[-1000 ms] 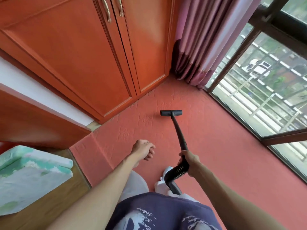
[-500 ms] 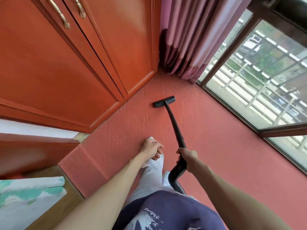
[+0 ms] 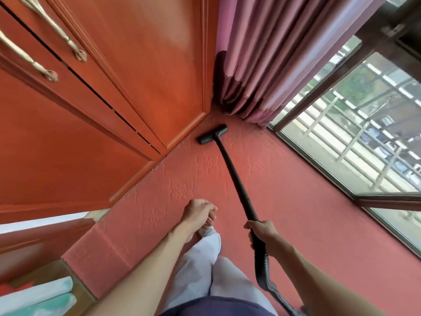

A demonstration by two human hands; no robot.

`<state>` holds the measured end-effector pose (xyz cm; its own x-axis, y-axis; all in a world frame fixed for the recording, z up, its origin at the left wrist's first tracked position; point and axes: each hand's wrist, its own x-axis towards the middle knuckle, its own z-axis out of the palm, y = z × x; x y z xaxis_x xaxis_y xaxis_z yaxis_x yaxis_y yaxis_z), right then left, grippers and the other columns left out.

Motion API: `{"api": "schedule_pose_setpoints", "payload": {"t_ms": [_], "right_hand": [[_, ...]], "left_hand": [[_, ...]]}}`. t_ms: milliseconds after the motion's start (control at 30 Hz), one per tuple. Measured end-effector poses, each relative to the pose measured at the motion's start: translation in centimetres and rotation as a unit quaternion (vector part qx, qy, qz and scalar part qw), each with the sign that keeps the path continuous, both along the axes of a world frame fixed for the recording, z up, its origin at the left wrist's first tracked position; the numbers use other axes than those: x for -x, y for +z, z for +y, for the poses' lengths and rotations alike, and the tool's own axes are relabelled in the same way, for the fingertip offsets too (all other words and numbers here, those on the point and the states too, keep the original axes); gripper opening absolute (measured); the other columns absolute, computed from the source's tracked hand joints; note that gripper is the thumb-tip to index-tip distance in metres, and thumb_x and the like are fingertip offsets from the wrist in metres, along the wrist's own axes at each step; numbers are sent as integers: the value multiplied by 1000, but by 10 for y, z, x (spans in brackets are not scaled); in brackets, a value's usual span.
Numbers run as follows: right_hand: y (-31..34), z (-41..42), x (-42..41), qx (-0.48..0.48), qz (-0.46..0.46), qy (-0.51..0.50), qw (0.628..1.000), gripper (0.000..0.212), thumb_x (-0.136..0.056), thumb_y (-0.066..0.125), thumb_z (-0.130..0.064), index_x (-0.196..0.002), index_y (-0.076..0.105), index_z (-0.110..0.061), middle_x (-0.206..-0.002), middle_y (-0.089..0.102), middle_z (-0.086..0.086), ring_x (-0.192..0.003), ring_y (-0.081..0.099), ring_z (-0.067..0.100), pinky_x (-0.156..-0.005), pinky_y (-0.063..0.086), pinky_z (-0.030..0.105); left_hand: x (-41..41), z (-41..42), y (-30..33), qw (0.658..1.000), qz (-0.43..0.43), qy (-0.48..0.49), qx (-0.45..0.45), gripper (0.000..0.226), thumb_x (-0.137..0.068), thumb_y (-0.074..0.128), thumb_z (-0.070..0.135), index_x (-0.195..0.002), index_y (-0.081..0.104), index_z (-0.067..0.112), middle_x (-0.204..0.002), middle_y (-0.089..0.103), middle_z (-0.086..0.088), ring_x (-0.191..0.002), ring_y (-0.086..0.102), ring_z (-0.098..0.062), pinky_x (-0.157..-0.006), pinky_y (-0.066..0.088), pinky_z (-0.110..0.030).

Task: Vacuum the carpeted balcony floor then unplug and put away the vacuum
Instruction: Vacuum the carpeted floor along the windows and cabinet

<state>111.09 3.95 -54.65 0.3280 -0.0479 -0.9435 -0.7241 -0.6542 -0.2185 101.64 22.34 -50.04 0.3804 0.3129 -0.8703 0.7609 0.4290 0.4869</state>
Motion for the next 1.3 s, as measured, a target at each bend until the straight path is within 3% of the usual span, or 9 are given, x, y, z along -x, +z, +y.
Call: {"api": "schedule_pose_setpoints", "payload": {"t_ms": [200,367,533,833,1300], "right_hand": [[33,-51,2,-80,74,-108,988,12,-84,62,-4,-94,58,3,-59,44,10,-44,37,19,-42,36,27],[33,-49,-10,-99,67,-165,979,13,-82,61,-3,-94,58,1,-59,44,8,-43,36,17,-42,36,26],[20,-3,-37,-89,15,-139,986,17,-79,65,-1,-92,60,8,-55,45,11,-40,38,20,-41,37,26],[-20,53,-99,-70,-43,-68,994,15,-76,70,-5,-70,56,-2,-53,50,12,-38,45,20,-42,42,25],[34,-102,-110,-13,-25,-136,990,13,-76,68,-3,-82,58,2,-51,46,11,-35,37,20,-41,35,25]], "left_hand": [[-23,-18,10,999,3,-40,10,17,-86,49,6,-83,66,3,-62,60,-8,-47,51,-19,-48,40,-24],[-34,-28,18,997,5,-79,10,18,-87,49,7,-84,66,3,-64,61,-8,-50,52,-19,-46,41,-22],[-40,-15,10,998,3,-70,0,16,-87,50,7,-80,64,4,-62,60,-9,-49,49,-20,-47,38,-23],[-34,2,1,998,-3,-57,-27,18,-89,50,7,-80,66,6,-62,63,-8,-45,53,-15,-45,42,-23],[-67,-58,8,999,14,-51,6,19,-88,48,7,-85,66,2,-64,61,-9,-49,51,-19,-45,40,-21]]}}
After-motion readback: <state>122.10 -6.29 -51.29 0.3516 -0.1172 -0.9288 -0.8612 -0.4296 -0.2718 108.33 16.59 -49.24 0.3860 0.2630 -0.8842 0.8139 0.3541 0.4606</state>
